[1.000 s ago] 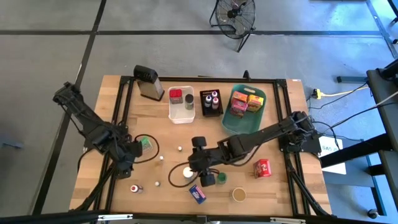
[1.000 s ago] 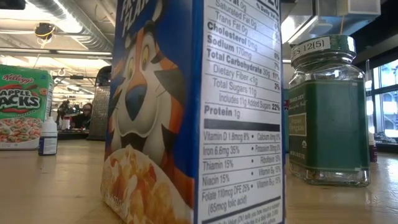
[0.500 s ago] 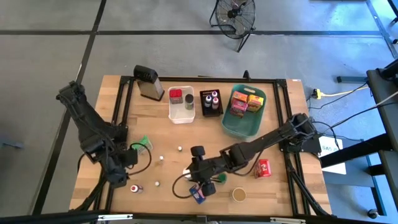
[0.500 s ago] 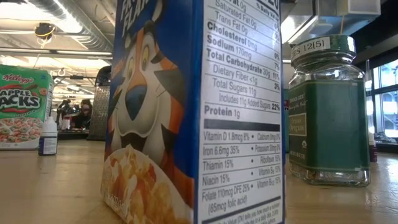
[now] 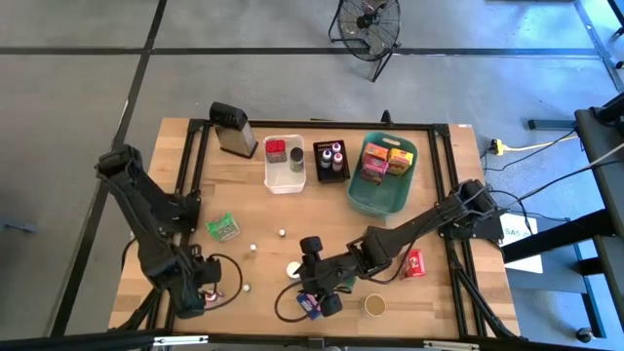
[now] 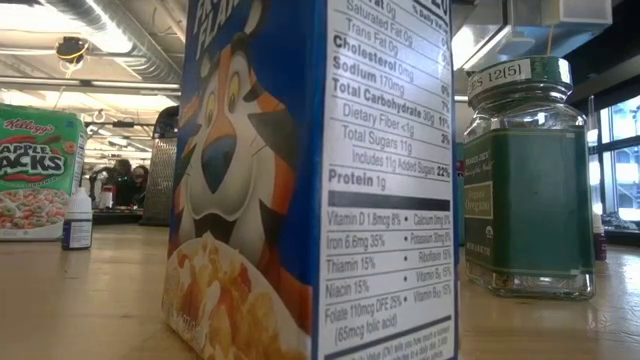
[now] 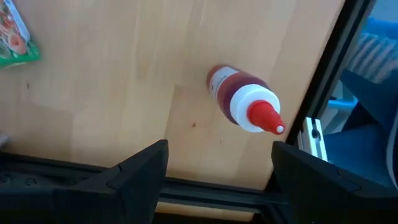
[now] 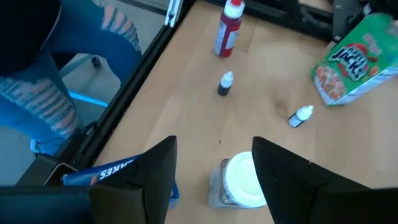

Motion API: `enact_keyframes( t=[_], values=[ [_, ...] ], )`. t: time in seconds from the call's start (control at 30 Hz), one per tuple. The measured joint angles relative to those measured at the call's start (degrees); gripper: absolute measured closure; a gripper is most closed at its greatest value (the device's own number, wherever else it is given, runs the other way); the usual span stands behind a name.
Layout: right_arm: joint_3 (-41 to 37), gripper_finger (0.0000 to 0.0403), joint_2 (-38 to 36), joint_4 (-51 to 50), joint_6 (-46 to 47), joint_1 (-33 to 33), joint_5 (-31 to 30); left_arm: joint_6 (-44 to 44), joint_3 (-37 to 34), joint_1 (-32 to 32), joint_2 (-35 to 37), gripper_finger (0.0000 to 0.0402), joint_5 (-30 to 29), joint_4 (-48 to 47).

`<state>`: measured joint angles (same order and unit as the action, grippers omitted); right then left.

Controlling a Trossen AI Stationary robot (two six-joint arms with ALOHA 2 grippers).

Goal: Pick & Place Kitchen Items
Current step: Put the large red food coloring bottle into the black bin

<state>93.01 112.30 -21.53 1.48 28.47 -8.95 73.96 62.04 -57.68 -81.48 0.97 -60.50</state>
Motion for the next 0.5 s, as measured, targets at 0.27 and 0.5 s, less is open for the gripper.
enact_keyframes(
  t=[0.27,0.5],
  values=[
    [0.0,0.0192,0.9,-0.1,0.0,0.1,0.1,3.0,0.0,-2.1,-0.3,0.0121,-1.2,4.0],
    [0.0,0.0192,0.9,0.0,0.0,0.1,0.1,3.0,0.0,-2.6,-0.3,0.0121,-6.6,3.8]
  ],
)
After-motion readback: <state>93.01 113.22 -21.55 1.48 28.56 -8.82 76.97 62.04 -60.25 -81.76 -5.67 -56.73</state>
